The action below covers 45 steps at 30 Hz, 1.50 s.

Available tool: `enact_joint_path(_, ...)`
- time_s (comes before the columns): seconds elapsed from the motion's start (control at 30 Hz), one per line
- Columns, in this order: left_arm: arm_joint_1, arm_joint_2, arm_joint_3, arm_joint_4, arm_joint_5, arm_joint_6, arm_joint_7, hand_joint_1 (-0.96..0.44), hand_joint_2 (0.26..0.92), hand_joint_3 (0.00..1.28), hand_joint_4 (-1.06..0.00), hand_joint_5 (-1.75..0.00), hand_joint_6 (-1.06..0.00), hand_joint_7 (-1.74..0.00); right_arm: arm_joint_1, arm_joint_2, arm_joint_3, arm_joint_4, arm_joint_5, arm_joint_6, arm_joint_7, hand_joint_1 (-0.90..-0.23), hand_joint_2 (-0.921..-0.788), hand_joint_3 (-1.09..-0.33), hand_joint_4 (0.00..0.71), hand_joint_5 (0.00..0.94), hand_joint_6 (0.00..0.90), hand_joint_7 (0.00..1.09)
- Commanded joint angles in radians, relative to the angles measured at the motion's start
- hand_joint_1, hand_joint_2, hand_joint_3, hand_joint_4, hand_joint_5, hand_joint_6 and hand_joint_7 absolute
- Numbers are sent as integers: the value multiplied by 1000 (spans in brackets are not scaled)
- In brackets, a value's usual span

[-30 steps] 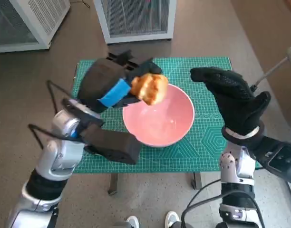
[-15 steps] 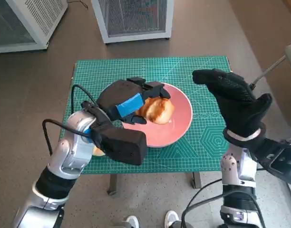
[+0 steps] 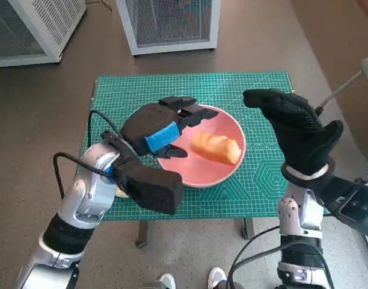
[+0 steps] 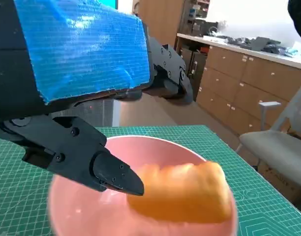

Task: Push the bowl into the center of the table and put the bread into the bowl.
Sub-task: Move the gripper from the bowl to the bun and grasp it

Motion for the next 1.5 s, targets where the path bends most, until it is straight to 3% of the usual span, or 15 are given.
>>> enact_joint_path(0.03,38,40,61,-96,-32,-1,-22,-406,865,0,-156,0,-269,-152,26,9,9,-12,-5,18,-8,-558,-921,-518,378,3,31,622)
enact_joint_path(0.47,227,167,306,-422,-129,107,-128,-403,829,0,-127,-1,-254,-107,38,15,15,-31,5,46,-9,-559,-921,-517,381,4,51,638)
enact_joint_path(0.73,357,239,404,-513,-159,205,-211,-375,782,0,-114,-2,-236,-92,38,18,13,-37,6,57,-8,-545,-921,-519,381,4,56,640)
enact_joint_path(1.07,481,266,411,-500,-158,262,-237,-354,760,0,-124,-1,-271,-50,29,23,18,-38,-2,63,-14,-542,-921,-522,383,4,56,642)
enact_joint_path(1.5,503,256,323,-484,-125,307,-234,-309,760,1,-148,-5,-318,-36,24,16,21,-39,-4,78,-13,-543,-921,-529,380,2,49,649)
